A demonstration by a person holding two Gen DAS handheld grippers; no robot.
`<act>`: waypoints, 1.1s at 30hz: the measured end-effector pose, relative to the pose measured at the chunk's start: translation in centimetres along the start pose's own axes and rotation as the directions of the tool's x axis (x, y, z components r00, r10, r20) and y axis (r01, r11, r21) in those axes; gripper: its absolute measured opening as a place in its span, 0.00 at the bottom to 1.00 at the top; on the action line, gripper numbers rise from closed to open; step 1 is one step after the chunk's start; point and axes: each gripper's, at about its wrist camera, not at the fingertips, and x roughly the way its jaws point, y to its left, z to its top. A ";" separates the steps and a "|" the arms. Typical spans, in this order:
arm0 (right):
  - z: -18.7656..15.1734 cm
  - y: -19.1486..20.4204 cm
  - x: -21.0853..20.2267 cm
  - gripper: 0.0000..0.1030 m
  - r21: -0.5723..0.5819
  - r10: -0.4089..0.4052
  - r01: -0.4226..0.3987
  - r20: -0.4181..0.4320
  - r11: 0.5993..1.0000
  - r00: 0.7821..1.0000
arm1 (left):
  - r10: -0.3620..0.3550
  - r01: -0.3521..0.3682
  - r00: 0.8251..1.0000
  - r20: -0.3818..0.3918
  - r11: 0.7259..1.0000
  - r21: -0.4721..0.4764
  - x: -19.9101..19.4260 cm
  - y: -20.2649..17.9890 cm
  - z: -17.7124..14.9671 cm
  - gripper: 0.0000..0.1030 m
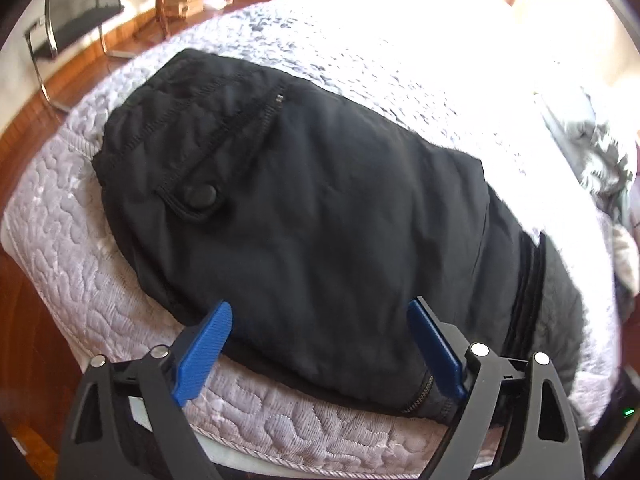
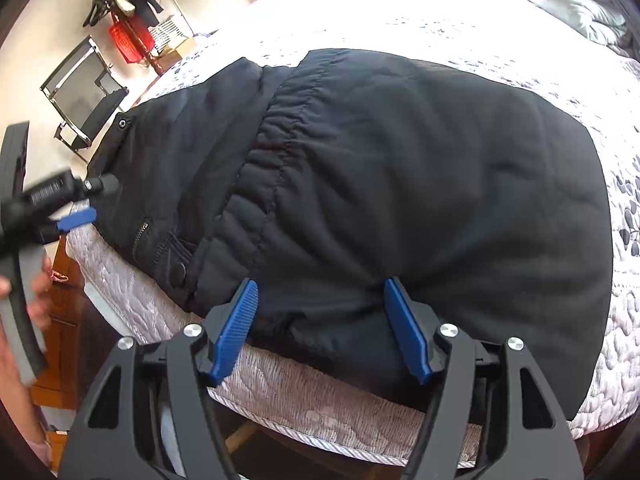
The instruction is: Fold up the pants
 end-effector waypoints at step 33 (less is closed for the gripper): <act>0.1 1.2 1.8 0.75 -0.021 -0.029 0.030 0.027 0.999 0.999 | -0.347 0.248 0.923 -0.165 0.866 -0.433 3.2 12.1 2.7 0.43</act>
